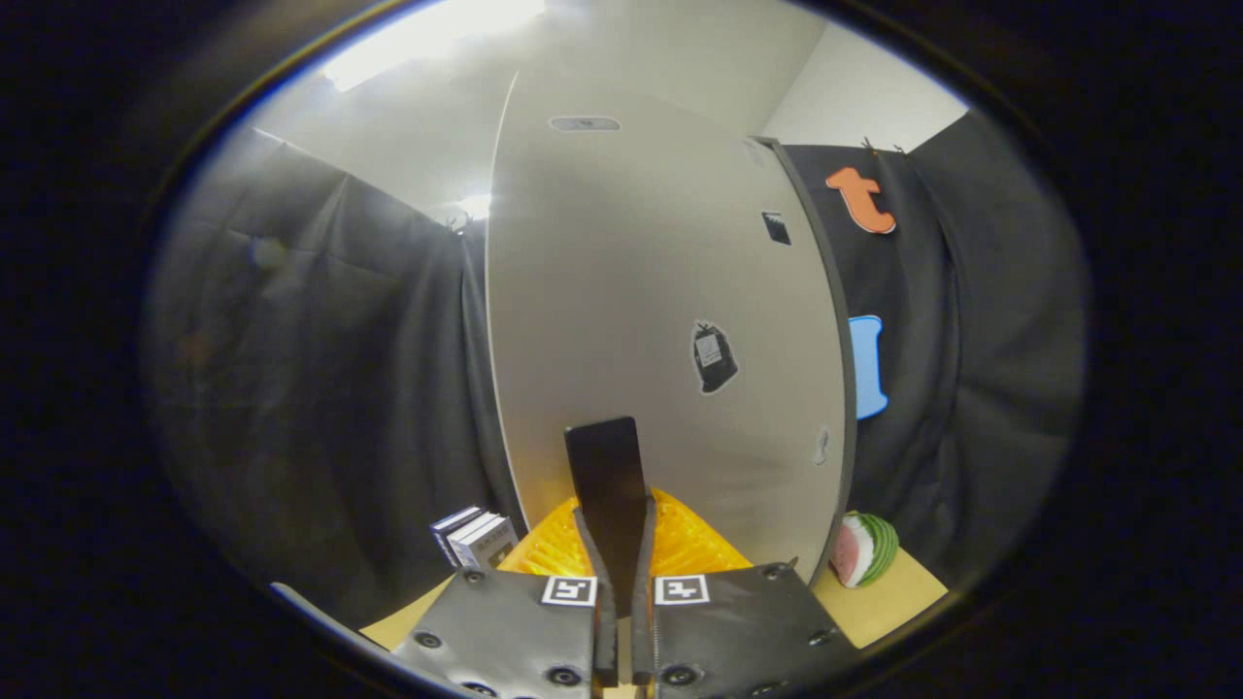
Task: Open the shoe cabinet door, grab the shoes and put them into the shoe cabinet, then close the shoe cabinet door.
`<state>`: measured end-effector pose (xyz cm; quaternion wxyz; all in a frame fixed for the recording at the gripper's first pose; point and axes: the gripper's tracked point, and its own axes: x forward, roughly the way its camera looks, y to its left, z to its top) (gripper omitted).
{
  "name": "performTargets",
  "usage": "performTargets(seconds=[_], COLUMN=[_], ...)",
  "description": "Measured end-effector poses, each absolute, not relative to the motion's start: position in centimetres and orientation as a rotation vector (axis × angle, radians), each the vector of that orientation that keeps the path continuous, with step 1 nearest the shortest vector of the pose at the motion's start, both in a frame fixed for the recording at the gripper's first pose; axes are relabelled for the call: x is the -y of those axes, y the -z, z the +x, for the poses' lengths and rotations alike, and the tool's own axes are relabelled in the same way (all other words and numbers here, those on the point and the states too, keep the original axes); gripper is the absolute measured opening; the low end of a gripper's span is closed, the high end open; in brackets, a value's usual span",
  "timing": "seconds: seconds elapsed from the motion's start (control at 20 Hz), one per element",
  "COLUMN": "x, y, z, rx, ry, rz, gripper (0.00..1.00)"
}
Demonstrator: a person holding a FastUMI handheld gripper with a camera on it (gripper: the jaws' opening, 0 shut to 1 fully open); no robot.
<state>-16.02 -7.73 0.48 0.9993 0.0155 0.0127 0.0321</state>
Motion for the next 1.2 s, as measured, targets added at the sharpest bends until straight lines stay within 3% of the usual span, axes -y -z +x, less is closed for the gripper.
performTargets(seconds=[0.35, 0.8, 1.2], x=[12.3, 19.1, 25.9], y=[-1.3, -2.6, -4.0], z=[-20.0, -25.9, -27.1], rx=[-0.020, 0.007, 0.020], ry=[-0.024, 0.127, 0.229], rz=[0.050, 0.055, 0.077], gripper=[0.07, 0.06, 0.04])
